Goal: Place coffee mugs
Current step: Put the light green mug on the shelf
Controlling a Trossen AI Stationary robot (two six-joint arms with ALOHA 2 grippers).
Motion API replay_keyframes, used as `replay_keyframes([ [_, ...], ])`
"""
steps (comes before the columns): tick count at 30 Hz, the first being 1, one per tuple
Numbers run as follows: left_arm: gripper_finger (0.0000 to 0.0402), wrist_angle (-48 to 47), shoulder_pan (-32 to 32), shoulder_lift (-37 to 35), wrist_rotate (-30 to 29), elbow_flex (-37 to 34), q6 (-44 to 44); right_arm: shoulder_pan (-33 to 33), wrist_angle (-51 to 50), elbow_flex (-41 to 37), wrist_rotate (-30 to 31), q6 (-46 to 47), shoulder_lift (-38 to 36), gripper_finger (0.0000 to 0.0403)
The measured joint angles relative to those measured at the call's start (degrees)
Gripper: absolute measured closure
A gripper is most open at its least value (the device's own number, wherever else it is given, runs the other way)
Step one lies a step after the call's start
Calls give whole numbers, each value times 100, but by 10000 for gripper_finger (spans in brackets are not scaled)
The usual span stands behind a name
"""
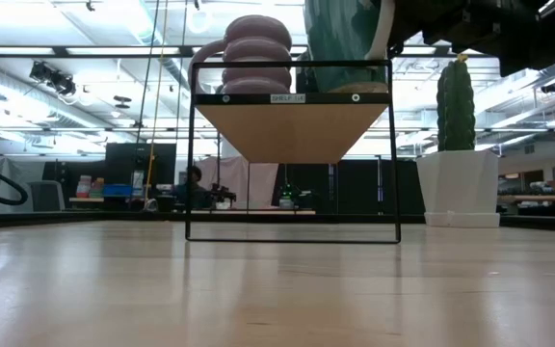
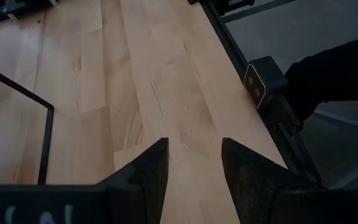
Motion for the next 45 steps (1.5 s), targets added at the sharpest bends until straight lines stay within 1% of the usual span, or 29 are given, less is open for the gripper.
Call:
replay_keyframes([
  [5,246,-1,0,0,0,0,-2,1,-5,2,-54,152,-9,365],
  [8,246,-4,0,0,0,0,-8,18,-195,2,-124,218,-137,365],
  [15,246,-69,0,0,0,0,-157,272,-889,0,77,35,-745,365],
  [19,246,-90,0,0,0,0,-164,592,-1541,4,244,-73,-1320,365],
  [23,246,-99,0,0,0,0,-234,1008,-2222,4,545,72,-1859,365],
  [25,246,-112,0,0,0,-1,-306,1274,-2380,4,659,274,-2010,365],
  [28,246,-133,0,0,-1,0,-310,1771,-2460,4,853,565,-2018,365],
  [31,246,-111,31,0,-33,0,-318,2286,-2333,2,1315,671,-1737,365],
  [36,246,65,174,0,-171,0,-351,2882,-1304,2,1864,705,-853,365],
  [40,246,73,284,0,-190,0,-335,3095,-341,2,2001,730,22,365],
  [45,246,-10,357,0,-316,0,-305,3178,1006,33,2129,847,1292,365],
])
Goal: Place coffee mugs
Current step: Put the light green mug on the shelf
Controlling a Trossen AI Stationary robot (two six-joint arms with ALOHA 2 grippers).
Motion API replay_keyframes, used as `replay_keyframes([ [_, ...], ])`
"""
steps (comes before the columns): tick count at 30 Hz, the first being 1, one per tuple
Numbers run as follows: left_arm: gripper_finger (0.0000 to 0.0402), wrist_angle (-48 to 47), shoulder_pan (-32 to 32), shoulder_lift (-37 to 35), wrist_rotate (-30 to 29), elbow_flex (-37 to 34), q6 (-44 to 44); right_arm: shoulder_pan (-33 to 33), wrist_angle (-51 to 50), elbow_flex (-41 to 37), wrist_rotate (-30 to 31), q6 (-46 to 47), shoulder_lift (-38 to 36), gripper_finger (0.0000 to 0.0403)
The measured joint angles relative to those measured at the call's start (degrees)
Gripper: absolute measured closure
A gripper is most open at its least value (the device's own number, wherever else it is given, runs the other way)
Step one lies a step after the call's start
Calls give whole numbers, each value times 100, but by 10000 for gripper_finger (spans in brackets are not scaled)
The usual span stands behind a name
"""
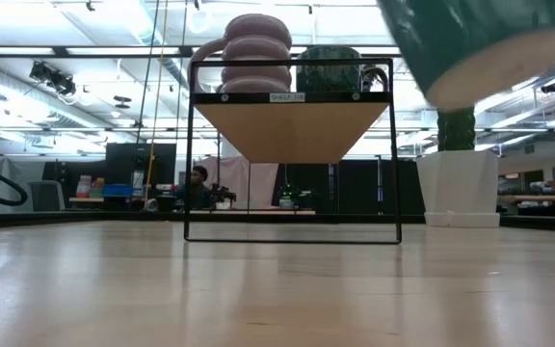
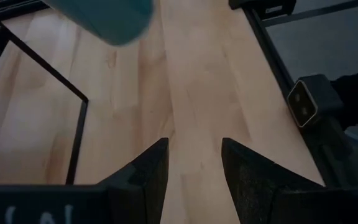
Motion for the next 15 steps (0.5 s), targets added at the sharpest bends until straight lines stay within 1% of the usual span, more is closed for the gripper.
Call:
replay_keyframes([
  [3,246,-48,41,0,-3,0,3,-2,295,235,3,198,682,365],
  [8,246,-120,70,0,115,0,-1,16,232,802,-3,370,1592,365],
  [11,246,-122,93,0,276,0,-3,76,282,1091,64,340,1909,365],
  [15,246,-125,93,0,287,0,3,122,272,1395,217,283,2267,365],
])
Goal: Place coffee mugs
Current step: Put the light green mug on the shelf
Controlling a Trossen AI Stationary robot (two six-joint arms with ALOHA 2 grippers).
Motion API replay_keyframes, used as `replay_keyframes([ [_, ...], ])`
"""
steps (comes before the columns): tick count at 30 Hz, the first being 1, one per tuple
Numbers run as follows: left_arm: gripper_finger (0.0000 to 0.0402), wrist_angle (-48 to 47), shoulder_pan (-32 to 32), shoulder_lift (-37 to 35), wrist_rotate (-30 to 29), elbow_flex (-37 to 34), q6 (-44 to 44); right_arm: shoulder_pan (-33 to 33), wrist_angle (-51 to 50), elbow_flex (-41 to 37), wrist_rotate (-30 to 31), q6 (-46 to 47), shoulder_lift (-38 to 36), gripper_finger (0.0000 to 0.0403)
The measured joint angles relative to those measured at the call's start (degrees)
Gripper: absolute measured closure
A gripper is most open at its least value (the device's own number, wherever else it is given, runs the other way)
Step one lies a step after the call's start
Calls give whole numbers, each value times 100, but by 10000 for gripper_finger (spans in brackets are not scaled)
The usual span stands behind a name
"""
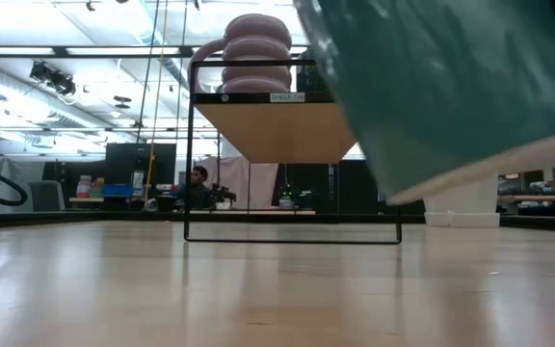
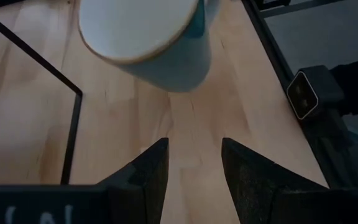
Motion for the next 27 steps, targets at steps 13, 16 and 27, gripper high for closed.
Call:
replay_keyframes([
  [13,246,-15,0,0,1,0,5,-168,22,818,64,-320,965,365],
  [16,246,-34,0,0,4,0,7,-224,24,818,64,-395,965,365],
  [27,246,-36,0,0,7,0,-4,-293,-336,817,53,-110,961,364],
])
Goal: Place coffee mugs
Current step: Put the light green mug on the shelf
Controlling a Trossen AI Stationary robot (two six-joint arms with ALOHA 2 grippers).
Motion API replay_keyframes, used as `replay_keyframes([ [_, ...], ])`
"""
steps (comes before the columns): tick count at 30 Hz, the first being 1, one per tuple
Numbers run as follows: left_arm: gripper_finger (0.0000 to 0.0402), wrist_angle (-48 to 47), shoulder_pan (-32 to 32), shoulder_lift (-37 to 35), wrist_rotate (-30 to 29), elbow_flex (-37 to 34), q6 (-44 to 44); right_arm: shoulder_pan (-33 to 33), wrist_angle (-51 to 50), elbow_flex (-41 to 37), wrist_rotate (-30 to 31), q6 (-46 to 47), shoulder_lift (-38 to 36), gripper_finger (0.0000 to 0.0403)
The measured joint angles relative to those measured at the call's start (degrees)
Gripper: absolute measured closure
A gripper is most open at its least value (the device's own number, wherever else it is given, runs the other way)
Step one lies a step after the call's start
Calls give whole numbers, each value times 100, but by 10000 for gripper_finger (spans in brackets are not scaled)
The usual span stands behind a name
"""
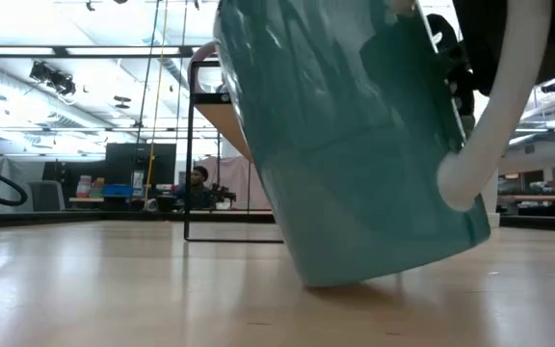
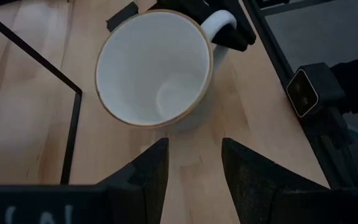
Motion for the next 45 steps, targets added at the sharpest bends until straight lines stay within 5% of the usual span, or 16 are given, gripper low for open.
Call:
replay_keyframes([
  [7,246,0,0,0,0,0,0,5,-535,9,193,812,-20,342],
  [19,246,-4,-4,0,2,0,0,78,-2076,-6,459,1597,-495,247],
  [28,246,-4,-4,0,2,0,-2,320,-3404,-8,1879,1919,-1054,244],
  [45,246,-4,-7,0,149,0,-44,365,-5291,-8,2397,2593,-1974,245],
])
